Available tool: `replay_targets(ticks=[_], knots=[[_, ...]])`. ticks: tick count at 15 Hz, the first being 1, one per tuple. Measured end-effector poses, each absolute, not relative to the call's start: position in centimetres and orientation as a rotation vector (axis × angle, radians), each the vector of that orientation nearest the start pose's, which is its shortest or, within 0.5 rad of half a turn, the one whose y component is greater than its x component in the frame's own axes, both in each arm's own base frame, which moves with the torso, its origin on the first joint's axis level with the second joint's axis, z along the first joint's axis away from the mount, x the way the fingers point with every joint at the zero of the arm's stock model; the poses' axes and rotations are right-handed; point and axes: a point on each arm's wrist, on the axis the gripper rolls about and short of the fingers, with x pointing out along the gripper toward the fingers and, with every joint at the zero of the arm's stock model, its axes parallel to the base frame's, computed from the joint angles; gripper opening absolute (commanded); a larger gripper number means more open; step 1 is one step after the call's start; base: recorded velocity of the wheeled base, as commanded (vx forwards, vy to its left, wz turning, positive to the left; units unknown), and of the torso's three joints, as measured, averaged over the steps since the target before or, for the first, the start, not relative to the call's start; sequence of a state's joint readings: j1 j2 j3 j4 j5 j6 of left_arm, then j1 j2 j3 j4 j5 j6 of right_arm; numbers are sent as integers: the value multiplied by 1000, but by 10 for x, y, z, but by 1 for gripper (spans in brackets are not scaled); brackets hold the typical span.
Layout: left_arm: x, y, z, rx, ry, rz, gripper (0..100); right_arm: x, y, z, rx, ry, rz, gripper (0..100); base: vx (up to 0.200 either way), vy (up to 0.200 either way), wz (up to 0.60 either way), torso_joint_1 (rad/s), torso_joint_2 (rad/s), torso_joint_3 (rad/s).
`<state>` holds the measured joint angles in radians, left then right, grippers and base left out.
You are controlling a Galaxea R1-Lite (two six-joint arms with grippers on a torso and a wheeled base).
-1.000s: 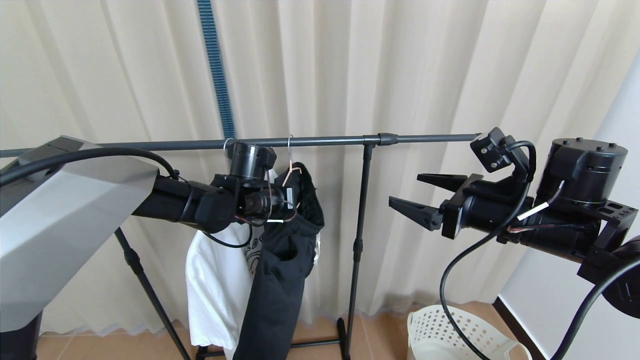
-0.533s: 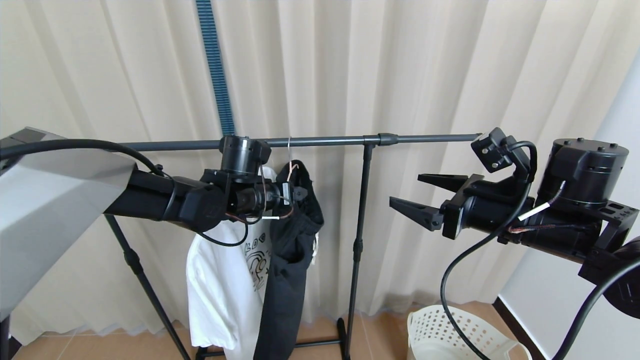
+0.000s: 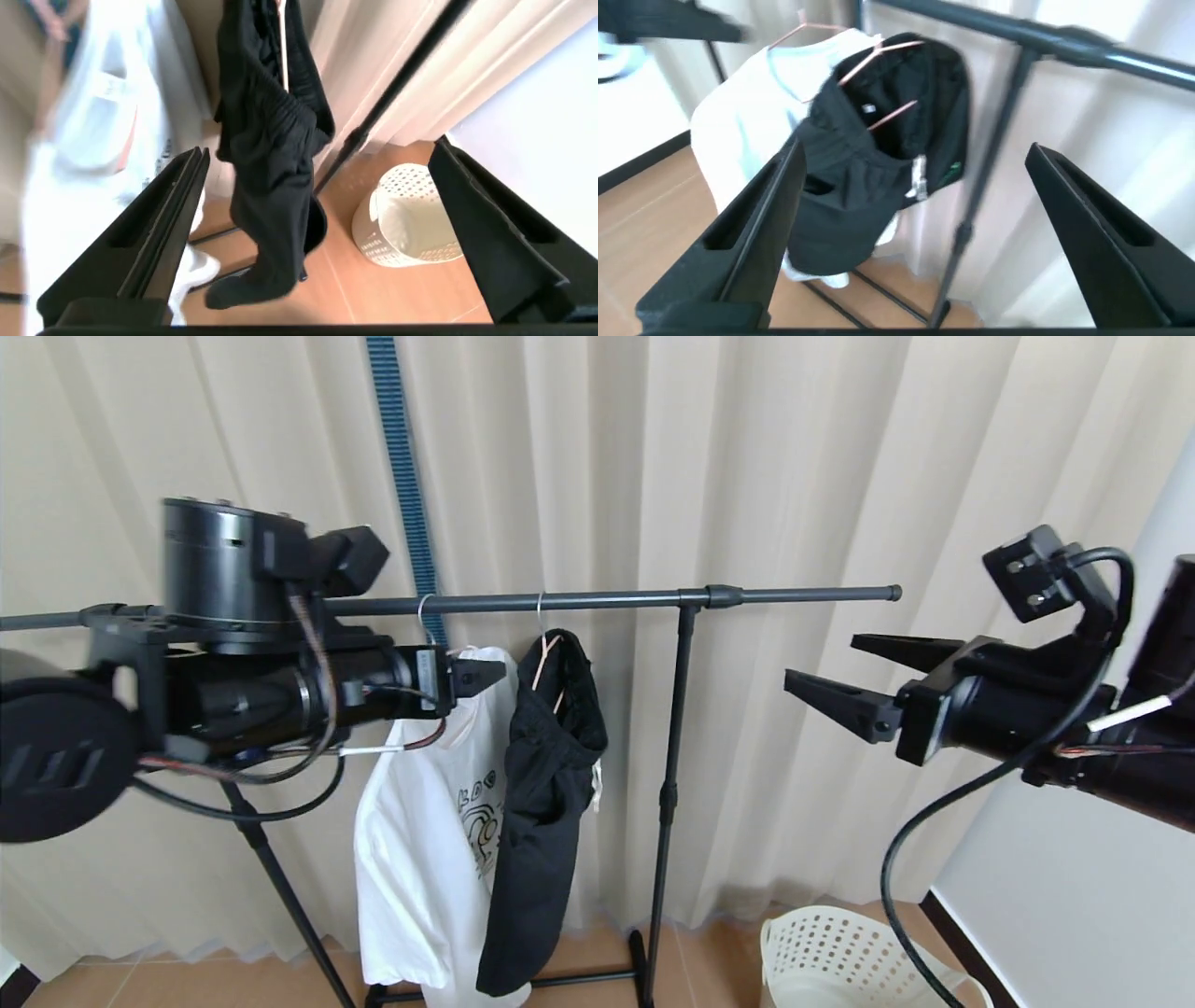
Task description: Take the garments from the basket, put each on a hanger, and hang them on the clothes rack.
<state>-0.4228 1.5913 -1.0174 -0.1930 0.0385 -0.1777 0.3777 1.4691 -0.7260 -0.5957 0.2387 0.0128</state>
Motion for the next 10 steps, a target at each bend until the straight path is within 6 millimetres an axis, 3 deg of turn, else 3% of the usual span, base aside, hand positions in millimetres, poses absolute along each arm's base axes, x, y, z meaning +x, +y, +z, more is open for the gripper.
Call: replay_targets(ticks=[3, 5, 7, 10], knots=[[180, -80, 243, -66, 321, -365, 100, 172, 72, 240, 16, 209, 511, 100, 0, 0, 0, 0, 0, 0], [122, -54, 227, -17, 274, -379, 100, 127, 53, 236, 11, 230, 452, 100, 0, 0, 0, 0, 0, 0], [73, -32, 198, 22, 246, -391, 100, 87, 36, 211, 0, 264, 409, 100, 0, 0, 0, 0, 0, 0], [21, -10, 149, 34, 258, -423, 100, 39, 16, 151, -33, 306, 359, 100, 0, 0, 0, 1, -17, 1]])
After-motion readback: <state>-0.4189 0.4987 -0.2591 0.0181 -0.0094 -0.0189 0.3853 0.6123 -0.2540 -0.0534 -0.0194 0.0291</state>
